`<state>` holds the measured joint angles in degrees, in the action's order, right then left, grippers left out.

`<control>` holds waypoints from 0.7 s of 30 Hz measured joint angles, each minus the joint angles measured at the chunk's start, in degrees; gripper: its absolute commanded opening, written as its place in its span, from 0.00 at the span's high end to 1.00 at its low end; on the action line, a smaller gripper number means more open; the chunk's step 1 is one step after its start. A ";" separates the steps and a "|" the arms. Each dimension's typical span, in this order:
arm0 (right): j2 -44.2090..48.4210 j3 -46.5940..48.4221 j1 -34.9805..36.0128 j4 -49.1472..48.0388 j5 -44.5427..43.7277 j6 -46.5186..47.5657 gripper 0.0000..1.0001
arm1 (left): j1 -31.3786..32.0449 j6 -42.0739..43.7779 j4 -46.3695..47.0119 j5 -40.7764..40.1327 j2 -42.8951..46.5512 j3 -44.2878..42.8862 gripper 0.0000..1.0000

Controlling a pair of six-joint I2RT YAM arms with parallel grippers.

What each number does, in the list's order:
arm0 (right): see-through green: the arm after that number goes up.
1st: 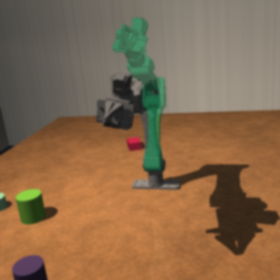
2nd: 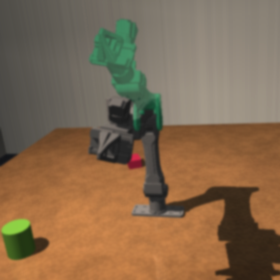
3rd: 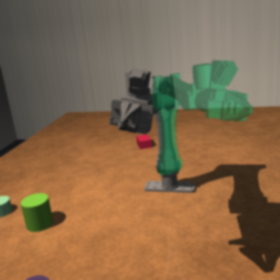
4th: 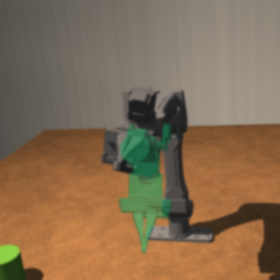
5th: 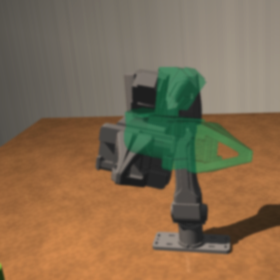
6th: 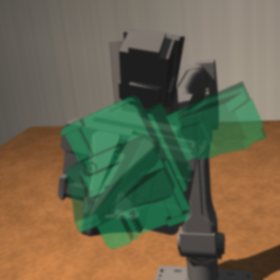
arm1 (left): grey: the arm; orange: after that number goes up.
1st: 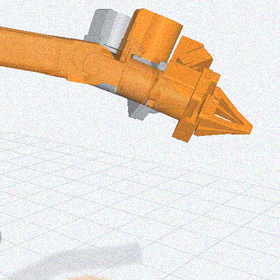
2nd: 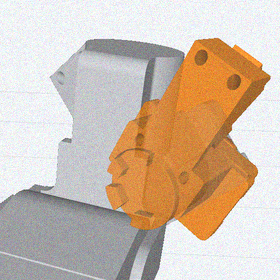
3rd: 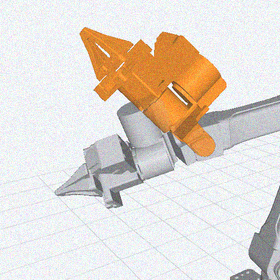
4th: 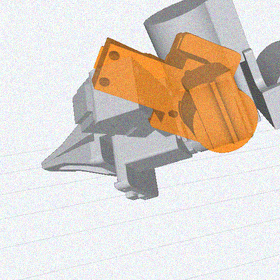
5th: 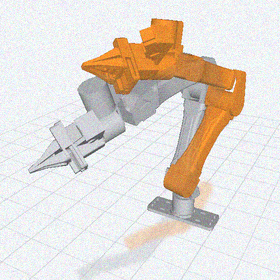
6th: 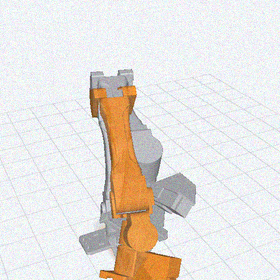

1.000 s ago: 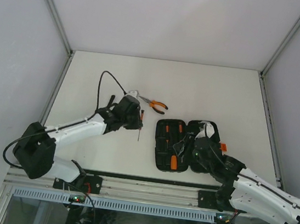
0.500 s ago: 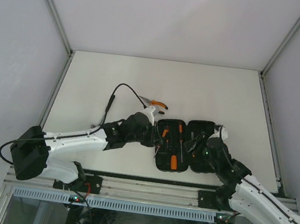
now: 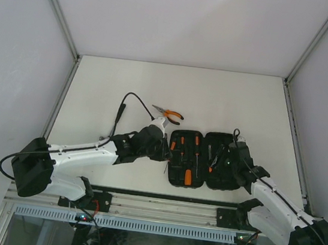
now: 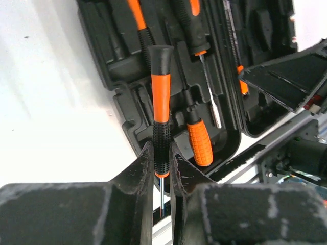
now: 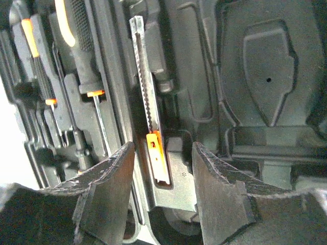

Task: Sort the tools into containers
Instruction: Adjust the storage box at the center of the board.

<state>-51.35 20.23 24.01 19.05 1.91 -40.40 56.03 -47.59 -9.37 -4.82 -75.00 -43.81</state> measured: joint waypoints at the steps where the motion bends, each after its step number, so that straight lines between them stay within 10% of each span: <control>1: -0.24 0.00 0.09 -0.20 0.70 0.24 0.52 | -0.02 -0.09 -0.61 -0.42 0.00 0.00 0.91; 21: 11.87 0.00 12.74 0.98 0.59 -2.43 0.51 | -2.60 9.84 -15.10 -4.81 -6.97 -9.22 0.91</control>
<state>-39.48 20.23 36.75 20.03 2.50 -42.83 53.43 -37.76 -24.47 -9.63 -81.97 -53.04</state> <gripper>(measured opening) 0.484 0.165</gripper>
